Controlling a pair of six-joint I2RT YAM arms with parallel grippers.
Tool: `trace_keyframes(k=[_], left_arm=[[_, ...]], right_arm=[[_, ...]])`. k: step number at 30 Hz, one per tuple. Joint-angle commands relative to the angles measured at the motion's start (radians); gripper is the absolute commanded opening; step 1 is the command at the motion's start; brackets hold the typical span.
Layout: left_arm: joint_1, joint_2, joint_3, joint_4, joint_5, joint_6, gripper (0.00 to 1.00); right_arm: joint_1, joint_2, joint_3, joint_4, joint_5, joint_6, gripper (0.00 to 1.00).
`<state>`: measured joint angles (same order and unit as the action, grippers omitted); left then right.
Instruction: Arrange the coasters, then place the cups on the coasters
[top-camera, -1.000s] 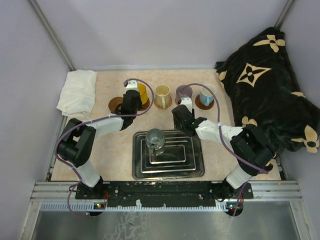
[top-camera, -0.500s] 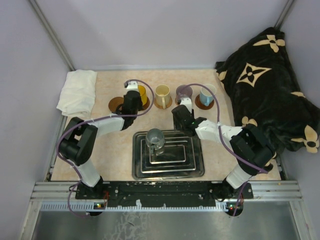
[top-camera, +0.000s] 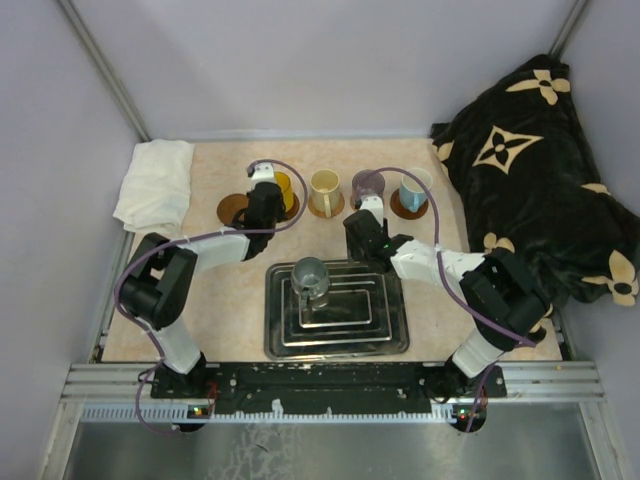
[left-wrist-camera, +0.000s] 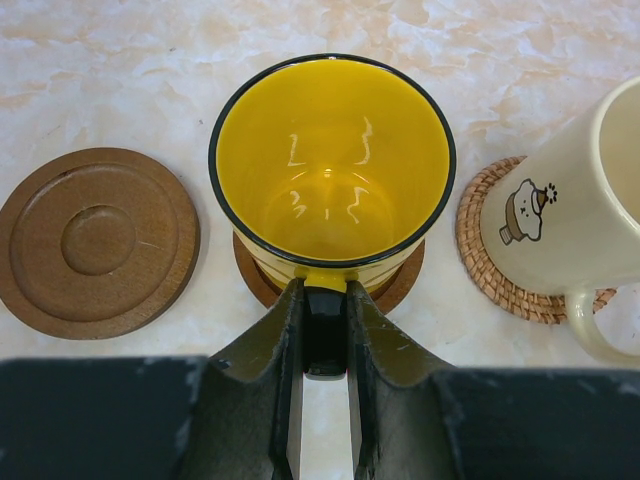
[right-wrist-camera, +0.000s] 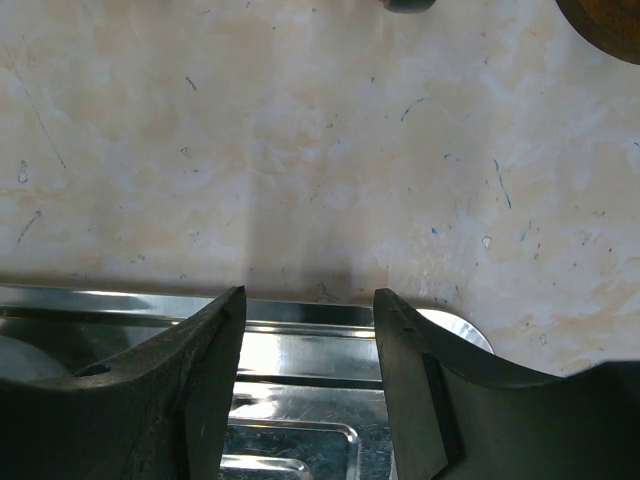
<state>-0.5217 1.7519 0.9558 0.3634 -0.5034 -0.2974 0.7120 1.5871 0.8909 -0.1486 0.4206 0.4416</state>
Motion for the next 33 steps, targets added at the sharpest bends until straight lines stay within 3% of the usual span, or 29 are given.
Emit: trace_keyframes(k=[1, 33], left_arm=[[-0.004, 0.006, 0.048, 0.085, -0.021, -0.019, 0.04], [-0.034, 0.005, 0.027, 0.074, -0.093, 0.009, 0.05]], right_arm=[[-0.008, -0.018, -0.003, 0.038, 0.005, 0.005, 0.54], [-0.008, -0.021, -0.007, 0.04, -0.006, 0.009, 0.54]])
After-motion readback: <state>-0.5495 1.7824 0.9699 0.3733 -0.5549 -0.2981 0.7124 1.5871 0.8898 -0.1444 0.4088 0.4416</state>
